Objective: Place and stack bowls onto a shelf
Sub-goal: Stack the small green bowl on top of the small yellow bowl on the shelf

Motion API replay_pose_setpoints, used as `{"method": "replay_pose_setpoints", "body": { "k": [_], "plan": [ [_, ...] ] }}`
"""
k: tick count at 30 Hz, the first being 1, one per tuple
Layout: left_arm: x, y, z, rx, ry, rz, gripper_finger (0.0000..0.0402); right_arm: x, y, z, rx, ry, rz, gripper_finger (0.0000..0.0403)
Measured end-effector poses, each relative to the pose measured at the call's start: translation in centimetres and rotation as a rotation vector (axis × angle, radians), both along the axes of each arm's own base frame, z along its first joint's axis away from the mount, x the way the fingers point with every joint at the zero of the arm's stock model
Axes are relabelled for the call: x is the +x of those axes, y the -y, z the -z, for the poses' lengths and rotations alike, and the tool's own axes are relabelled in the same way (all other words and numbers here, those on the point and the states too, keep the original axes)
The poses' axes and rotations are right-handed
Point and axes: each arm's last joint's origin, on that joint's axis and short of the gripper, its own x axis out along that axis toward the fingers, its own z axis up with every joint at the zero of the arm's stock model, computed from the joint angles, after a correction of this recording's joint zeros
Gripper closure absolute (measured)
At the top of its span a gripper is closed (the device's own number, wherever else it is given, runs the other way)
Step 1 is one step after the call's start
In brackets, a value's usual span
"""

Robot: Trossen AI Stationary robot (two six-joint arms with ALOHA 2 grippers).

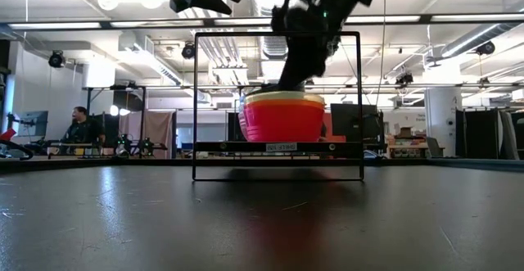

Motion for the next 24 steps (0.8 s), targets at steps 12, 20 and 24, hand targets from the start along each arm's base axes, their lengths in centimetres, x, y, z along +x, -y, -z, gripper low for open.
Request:
{"method": "replay_pose_setpoints", "body": {
  "k": [12,20,24],
  "plan": [
    [-0.5,0.1,0.9,0.017,-0.107,-0.012,0.0223,-3.5,-0.7,-5.1,0.128,-0.26,0.131,0.0263],
    [-0.7,0.1,1.2,0.02,-0.152,-0.006,0.0223,-6.3,-1.9,-4.5,0.213,-0.496,0.272,0.0273],
    [-0.8,0.2,1.5,0.018,-0.171,-0.003,0.0223,-7.4,-3.4,-4.0,0.23,-0.554,0.294,0.0268]
  ]
}}
